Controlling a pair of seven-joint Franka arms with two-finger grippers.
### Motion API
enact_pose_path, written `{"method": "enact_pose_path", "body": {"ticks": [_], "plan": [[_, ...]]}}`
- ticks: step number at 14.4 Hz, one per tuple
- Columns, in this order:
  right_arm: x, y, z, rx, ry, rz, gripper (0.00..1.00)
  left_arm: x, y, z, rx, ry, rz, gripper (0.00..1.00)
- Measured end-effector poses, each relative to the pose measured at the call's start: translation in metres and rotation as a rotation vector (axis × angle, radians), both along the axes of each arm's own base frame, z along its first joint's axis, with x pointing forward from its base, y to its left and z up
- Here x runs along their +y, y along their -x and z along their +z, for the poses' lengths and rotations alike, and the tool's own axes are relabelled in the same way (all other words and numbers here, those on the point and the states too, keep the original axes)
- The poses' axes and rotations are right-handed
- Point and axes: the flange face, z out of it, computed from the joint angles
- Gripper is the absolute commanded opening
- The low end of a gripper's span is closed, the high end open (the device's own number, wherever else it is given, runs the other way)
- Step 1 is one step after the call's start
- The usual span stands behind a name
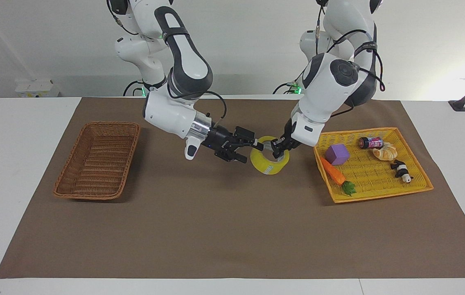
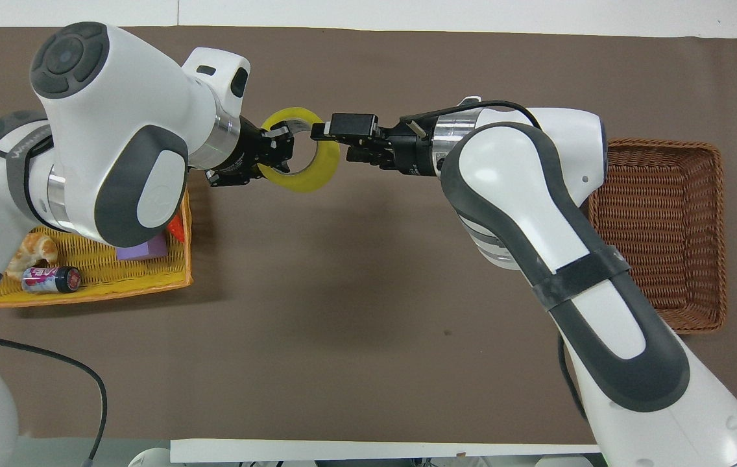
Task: Move tape to another basket
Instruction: 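Grasp the tape with the right gripper while the left gripper releases it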
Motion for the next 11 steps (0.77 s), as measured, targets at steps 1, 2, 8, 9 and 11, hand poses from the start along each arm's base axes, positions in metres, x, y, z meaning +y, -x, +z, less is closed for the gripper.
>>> {"method": "enact_pose_path", "body": {"ticks": [1, 2, 8, 9, 11], "plan": [[0.0038, 0.0019, 0.0000, 0.000, 0.000, 0.006, 1.00, -0.0001, 0.0001, 0.0000, 0.000, 0.000, 0.000, 0.00], [0.0075, 0.0039, -0.0002, 0.000, 0.000, 0.013, 1.00, -0.0001, 0.0001, 0.0000, 0.000, 0.000, 0.000, 0.00], [0.0096, 0.0065, -0.0049, 0.009, 0.004, 0.017, 0.74, -0.0017, 0.0009, 0.0002, 0.002, 0.000, 0.005, 0.00], [0.0095, 0.0066, -0.0051, 0.009, 0.004, 0.017, 0.60, -0.0022, 0.0012, 0.0002, 0.002, 0.000, 0.005, 0.00], [0.0095, 0.0067, -0.0053, 0.009, 0.004, 0.017, 0.26, -0.0028, 0.0016, 0.0002, 0.003, 0.000, 0.005, 0.00]]}}
